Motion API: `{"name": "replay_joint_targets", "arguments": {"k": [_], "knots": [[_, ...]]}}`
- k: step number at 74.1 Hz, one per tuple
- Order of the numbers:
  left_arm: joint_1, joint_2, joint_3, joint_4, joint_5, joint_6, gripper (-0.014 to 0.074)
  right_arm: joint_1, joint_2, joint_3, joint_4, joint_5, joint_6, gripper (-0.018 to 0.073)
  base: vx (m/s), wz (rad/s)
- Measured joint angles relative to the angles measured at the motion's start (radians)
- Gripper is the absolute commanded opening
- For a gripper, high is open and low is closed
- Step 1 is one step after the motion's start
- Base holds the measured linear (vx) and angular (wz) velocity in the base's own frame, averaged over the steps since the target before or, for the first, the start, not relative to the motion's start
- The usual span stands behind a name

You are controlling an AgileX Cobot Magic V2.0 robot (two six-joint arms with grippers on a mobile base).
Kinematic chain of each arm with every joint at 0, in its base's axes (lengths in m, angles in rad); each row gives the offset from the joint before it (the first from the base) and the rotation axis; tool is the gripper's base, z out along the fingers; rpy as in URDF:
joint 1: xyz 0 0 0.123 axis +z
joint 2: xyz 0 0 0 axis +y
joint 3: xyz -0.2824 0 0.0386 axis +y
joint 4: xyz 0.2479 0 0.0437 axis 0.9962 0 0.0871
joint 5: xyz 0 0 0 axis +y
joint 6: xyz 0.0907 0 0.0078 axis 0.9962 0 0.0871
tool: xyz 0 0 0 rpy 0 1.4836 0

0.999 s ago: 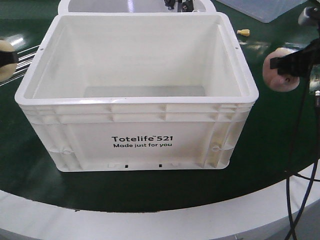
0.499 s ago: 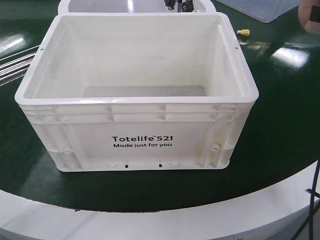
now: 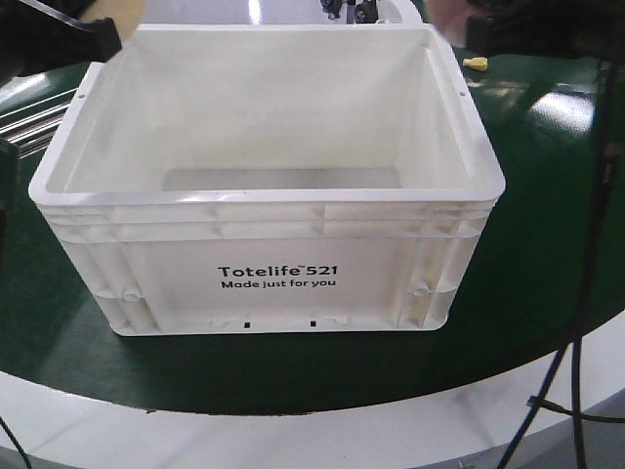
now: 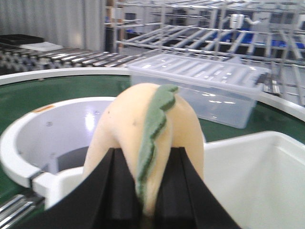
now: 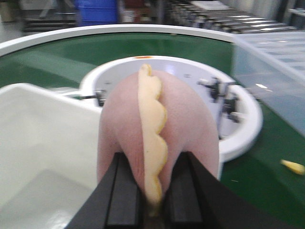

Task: Place moving items into box and shelve
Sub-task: 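Lift both plush toys up over the tote opening, then open both grippers to drop the plush toys into the tote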

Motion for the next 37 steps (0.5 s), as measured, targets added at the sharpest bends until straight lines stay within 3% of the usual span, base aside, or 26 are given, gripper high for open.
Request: {"name": "replay_joint_targets", "arguments": {"k": [11, 21, 37], "knots": [[-0.052, 0.052, 0.0, 0.0, -0.009, 0.0, 0.002, 0.118, 0.055, 0.0, 0.002, -0.011, -0.002, 0.0003, 0.0, 0.0], [-0.071, 0.077, 0.0, 0.0, -0.008, 0.0, 0.0132, 0.177, 0.098, 0.0, 0.002, -0.028, -0.028, 0.0084, 0.0, 0.0], [-0.073, 0.079, 0.0, 0.001, -0.008, 0.0, 0.0428, 0.2, 0.108, 0.001, 0.002, -0.033, -0.057, 0.0422, 0.0, 0.0]]}}
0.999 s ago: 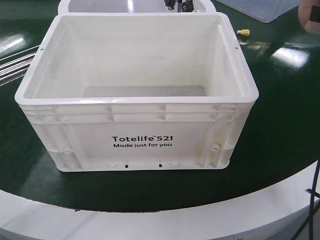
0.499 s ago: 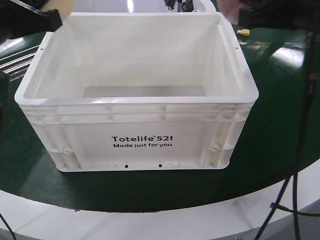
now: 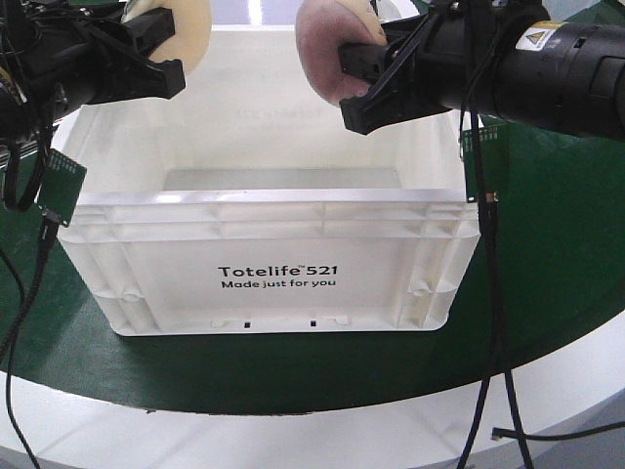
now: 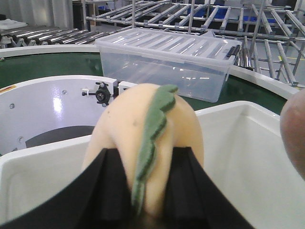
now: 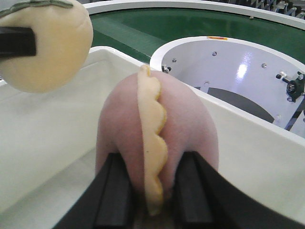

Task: Place moving items into box and shelve
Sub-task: 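Open both grippers to drop the plush toys into the tote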

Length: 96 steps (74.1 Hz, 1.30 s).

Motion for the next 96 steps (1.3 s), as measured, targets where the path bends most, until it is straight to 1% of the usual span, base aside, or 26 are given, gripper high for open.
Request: {"name": "replay_joint_targets", "arguments": {"k": [7, 12, 16, 20, 33, 39, 42, 49, 62, 67, 73, 83, 96], "knots": [[0.0, 0.004, 0.0, 0.0, 0.02, 0.0, 0.0556, 0.0, 0.0, 0.0, 0.0, -0.005, 0.012, 0.0599, 0.0, 0.0], [0.0, 0.004, 0.0, 0.0, 0.042, 0.0, 0.0613, 0.0, 0.0, 0.0, 0.0, -0.01, 0.033, 0.0687, 0.0, 0.0], [0.0, 0.004, 0.0, 0.0, 0.055, 0.0, 0.0636, 0.0, 0.0, 0.0, 0.0, -0.013, 0.047, 0.0728, 0.0, 0.0], [0.0, 0.004, 0.0, 0.0, 0.062, 0.0, 0.0643, 0.0, 0.0, 0.0, 0.0, -0.013, 0.056, 0.0728, 0.0, 0.0], [0.0, 0.001, 0.0, 0.0, 0.075, 0.0, 0.0626, 0.0, 0.0, 0.0, 0.001, -0.013, 0.061, 0.0699, 0.0, 0.0], [0.005, -0.021, 0.0, 0.0, 0.102, 0.0, 0.0615, -0.023, -0.002, 0.0, 0.001, -0.012, 0.079, 0.0679, 0.0, 0.0], [0.018, -0.044, 0.0, 0.0, 0.123, 0.0, 0.0608, -0.044, -0.008, 0.0, 0.001, -0.009, 0.101, 0.067, 0.0, 0.0], [0.067, -0.113, 0.0, 0.0, 0.198, 0.0, 0.0598, -0.127, -0.036, 0.001, 0.001, 0.01, 0.147, 0.0648, 0.0, 0.0], [0.175, -0.219, 0.0, 0.013, 0.387, 0.0, 0.0585, -0.281, -0.086, 0.001, -0.006, 0.106, 0.169, 0.0615, 0.0, 0.0], [0.2, -0.247, 0.0, 0.023, 0.445, 0.0, 0.0585, -0.322, -0.092, 0.001, -0.019, 0.145, 0.172, 0.0603, 0.0, 0.0], [0.215, -0.264, 0.0, 0.023, 0.483, 0.0, 0.0585, -0.355, -0.092, -0.007, -0.032, 0.2, 0.198, 0.0594, 0.0, 0.0], [0.216, -0.265, 0.0, 0.023, 0.506, -0.001, 0.0585, -0.385, -0.062, -0.08, -0.077, 0.316, 0.312, 0.058, 0.0, 0.0], [0.216, -0.265, 0.0, 0.022, 0.514, -0.001, 0.0585, -0.391, 0.059, -0.273, -0.275, 0.52, 0.528, 0.0573, 0.0, 0.0]]}}
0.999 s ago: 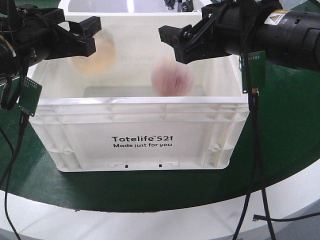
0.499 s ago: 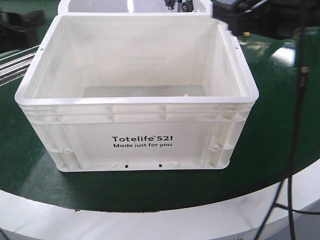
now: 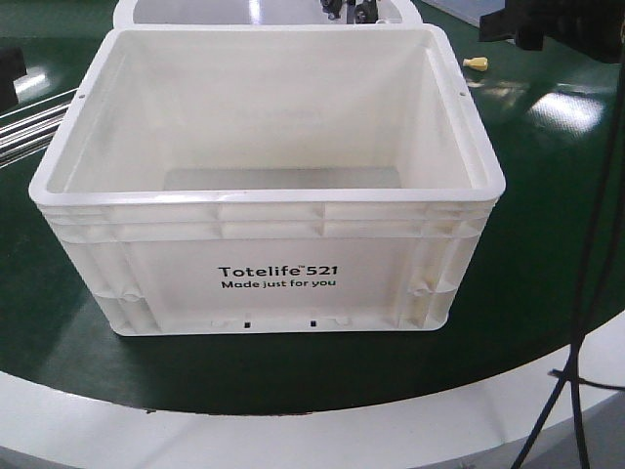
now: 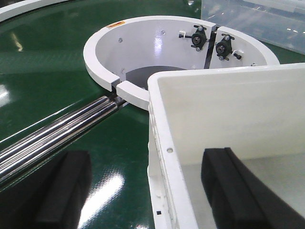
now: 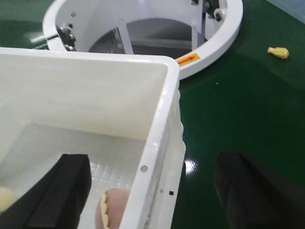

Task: Place moving items into box and shelve
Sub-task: 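Open both grippers to drop the plush toys into the tote, then move the right gripper onto the tote's near-side rim and grip it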

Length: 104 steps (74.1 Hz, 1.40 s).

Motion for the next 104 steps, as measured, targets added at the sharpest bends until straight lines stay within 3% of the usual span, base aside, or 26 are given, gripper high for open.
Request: {"name": "replay_joint_targets", "arguments": {"k": [9, 21, 39, 65, 85, 104], "knots": [[0.0, 0.0, 0.0, 0.0, 0.001, 0.0, 0.0585, 0.0, 0.095, -0.135, -0.088, 0.152, 0.094, 0.0573, 0.0, 0.0], [0.0, 0.0, 0.0, 0.0, 0.001, 0.0, 0.0585, 0.0, 0.176, -0.237, -0.062, 0.258, 0.117, 0.0568, 0.0, 0.0], [0.001, 0.0, 0.0, 0.0, 0.001, 0.0, 0.0585, 0.017, 0.221, -0.247, -0.029, 0.285, 0.123, 0.0536, 0.0, 0.0], [0.001, 0.0, 0.0, -0.001, 0.003, 0.0, 0.0585, 0.161, 0.28, -0.25, -0.118, 0.275, 0.184, 0.0536, 0.0, 0.0], [0.001, 0.0, 0.0, -0.001, 0.008, 0.0, 0.0585, 0.168, 0.321, -0.268, -0.157, 0.238, 0.228, 0.0536, 0.0, 0.0], [0.001, 0.0, 0.0, -0.001, 0.008, 0.0, 0.0585, 0.171, 0.37, -0.255, -0.175, 0.306, 0.261, 0.0535, 0.0, 0.0]]}}
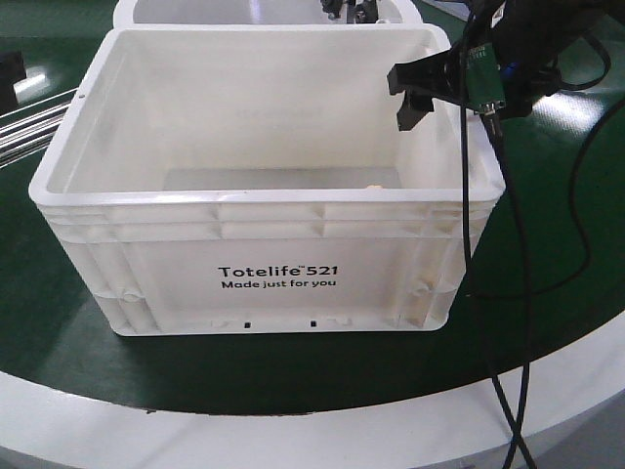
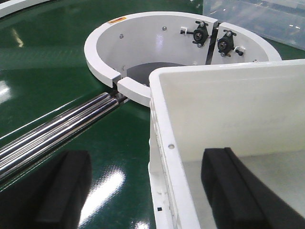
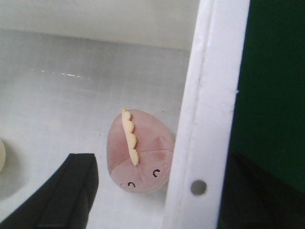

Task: Place moving items into box and shelve
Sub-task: 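Move the right gripper onto the tote's near-side rim and grip it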

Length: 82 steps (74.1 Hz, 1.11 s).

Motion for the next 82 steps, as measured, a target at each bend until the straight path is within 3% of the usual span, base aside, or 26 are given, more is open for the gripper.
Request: {"name": "replay_joint_targets", "arguments": {"k": [50, 63, 72, 73, 82], "knots": [[0.0, 0.0, 0.0, 0.0, 0.004, 0.0, 0.0585, 0.028, 0.011, 0.0, -0.034, 0.015, 0.031, 0.0473, 0.0, 0.0], [0.0, 0.0, 0.0, 0.0, 0.033, 0.0, 0.0585, 0.029, 0.037, -0.003, -0.063, 0.022, 0.054, 0.0293, 0.0, 0.0], [0.0, 0.0, 0.0, 0.0, 0.045, 0.0, 0.0585, 0.024, 0.045, -0.005, -0.091, 0.029, 0.064, 0.0061, 0.0, 0.0], [0.0, 0.0, 0.0, 0.0, 0.048, 0.0, 0.0585, 0.024, 0.045, -0.005, -0.091, 0.029, 0.065, -0.0015, 0.0, 0.0], [0.0, 0.0, 0.0, -0.001, 0.061, 0.0, 0.0585, 0.024, 0.045, -0.005, -0.091, 0.029, 0.065, -0.0011, 0.0, 0.0]]}}
